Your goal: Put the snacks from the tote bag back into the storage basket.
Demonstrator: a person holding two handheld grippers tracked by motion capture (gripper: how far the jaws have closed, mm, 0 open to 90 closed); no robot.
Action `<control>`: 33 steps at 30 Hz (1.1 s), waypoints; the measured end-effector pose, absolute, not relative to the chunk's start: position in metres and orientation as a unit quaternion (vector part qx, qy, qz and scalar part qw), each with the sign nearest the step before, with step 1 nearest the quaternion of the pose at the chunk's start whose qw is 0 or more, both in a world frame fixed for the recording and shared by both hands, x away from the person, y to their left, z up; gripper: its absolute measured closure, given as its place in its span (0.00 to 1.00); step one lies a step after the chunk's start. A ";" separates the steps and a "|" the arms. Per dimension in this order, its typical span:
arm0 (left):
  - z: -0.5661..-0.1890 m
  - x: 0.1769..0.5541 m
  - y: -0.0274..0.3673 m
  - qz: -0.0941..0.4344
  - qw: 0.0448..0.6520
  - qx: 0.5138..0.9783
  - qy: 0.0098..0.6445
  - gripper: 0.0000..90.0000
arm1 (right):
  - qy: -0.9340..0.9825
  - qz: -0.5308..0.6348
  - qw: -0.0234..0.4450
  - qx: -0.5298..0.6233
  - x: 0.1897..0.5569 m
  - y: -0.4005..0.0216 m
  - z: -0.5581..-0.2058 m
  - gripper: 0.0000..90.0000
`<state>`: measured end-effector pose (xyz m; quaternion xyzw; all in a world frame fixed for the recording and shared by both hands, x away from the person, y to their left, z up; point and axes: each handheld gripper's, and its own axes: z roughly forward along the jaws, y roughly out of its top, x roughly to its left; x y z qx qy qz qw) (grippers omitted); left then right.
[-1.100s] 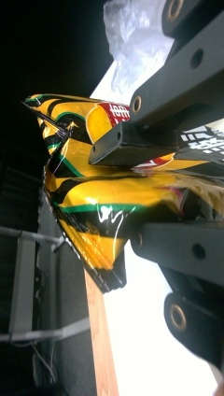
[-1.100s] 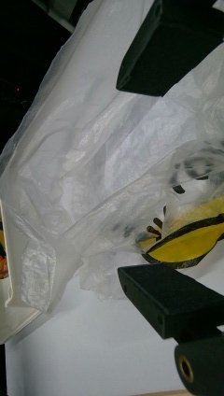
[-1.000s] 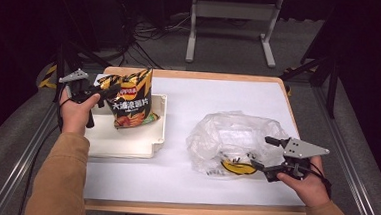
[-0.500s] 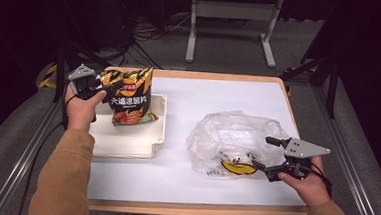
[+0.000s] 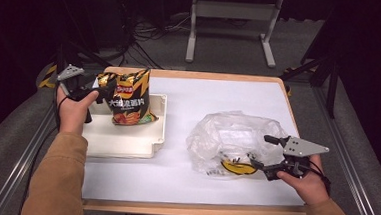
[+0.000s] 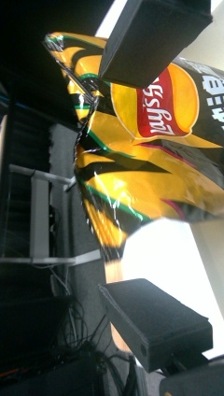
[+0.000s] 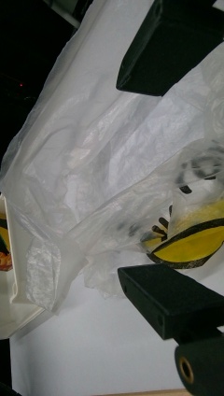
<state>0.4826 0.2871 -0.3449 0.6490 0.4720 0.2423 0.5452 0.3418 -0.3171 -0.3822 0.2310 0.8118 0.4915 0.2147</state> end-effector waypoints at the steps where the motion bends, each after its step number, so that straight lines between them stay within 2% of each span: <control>1: -0.344 0.480 0.290 0.242 0.544 0.647 0.476 0.02 | 0.811 0.492 0.215 0.231 0.342 -0.316 -0.382 0.11; 10: -0.333 0.453 0.303 0.251 0.550 0.640 0.475 0.04 | 0.809 0.504 0.212 0.216 0.353 -0.308 -0.375 0.11; 20: -0.305 0.414 0.277 0.227 0.571 0.661 0.431 0.06 | 0.802 0.513 0.215 0.220 0.360 -0.308 -0.367 0.11; 25: -0.293 0.397 0.255 0.221 0.564 0.686 0.402 0.07 | 0.798 0.515 0.216 0.225 0.361 -0.311 -0.365 0.11; 33: -0.293 0.374 0.232 0.189 0.578 0.708 0.360 0.09 | 0.794 0.519 0.218 0.231 0.361 -0.316 -0.363 0.11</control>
